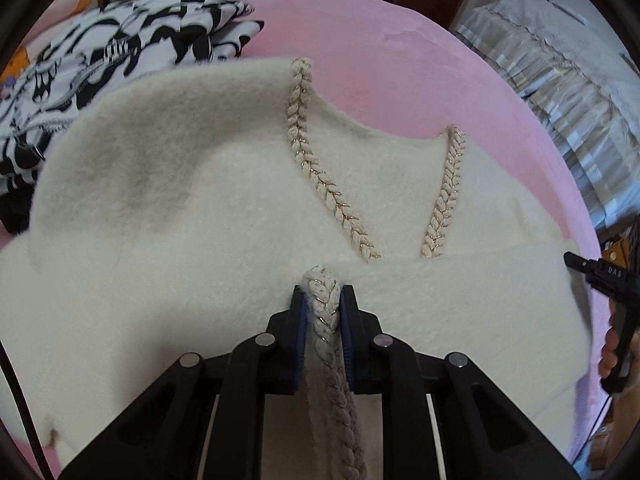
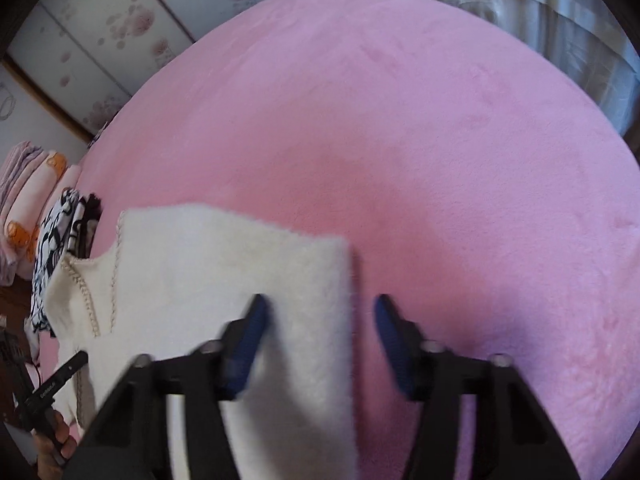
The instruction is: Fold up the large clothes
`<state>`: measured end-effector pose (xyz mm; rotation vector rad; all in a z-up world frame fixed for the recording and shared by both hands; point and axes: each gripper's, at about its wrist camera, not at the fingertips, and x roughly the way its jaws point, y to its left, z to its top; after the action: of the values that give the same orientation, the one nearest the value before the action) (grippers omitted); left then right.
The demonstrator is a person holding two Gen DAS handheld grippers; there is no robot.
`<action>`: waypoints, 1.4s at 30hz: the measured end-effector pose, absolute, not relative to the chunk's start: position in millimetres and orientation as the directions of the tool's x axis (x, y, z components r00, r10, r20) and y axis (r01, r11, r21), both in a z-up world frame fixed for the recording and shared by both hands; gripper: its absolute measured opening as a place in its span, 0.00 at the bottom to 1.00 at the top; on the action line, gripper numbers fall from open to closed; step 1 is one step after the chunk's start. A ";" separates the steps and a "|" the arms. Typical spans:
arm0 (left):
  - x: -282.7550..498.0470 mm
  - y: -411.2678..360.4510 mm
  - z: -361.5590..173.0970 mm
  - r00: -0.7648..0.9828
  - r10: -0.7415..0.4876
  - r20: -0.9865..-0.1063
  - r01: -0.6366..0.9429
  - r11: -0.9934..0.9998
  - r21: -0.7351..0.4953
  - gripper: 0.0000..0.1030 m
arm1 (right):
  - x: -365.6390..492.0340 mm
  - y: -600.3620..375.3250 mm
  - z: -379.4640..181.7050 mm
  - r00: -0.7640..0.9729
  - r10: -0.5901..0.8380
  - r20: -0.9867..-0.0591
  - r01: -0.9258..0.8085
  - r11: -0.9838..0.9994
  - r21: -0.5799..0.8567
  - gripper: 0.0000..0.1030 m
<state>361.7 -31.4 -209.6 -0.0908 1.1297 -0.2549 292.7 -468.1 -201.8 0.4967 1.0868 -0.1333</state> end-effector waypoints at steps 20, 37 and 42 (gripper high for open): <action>327.6 -30.1 -177.1 0.466 -0.050 -0.883 0.137 0.990 0.017 0.45 | 254.8 -435.2 -152.0 0.509 -0.044 -0.860 0.308 0.942 0.134 0.42; 257.0 -6.0 -200.6 0.468 -0.197 -0.861 0.065 0.980 -0.189 0.26 | 169.8 -402.0 -186.5 0.500 -0.058 -0.864 0.248 0.965 0.079 0.26; 254.7 -8.0 -205.6 0.462 -0.163 -0.872 0.052 0.986 -0.156 0.28 | 171.1 -407.9 -198.2 0.467 -0.077 -0.881 0.299 0.951 0.076 0.32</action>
<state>254.7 -8.0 -205.6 -0.1128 1.0828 -0.1327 171.1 -407.9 -198.2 0.2318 1.0624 -0.2326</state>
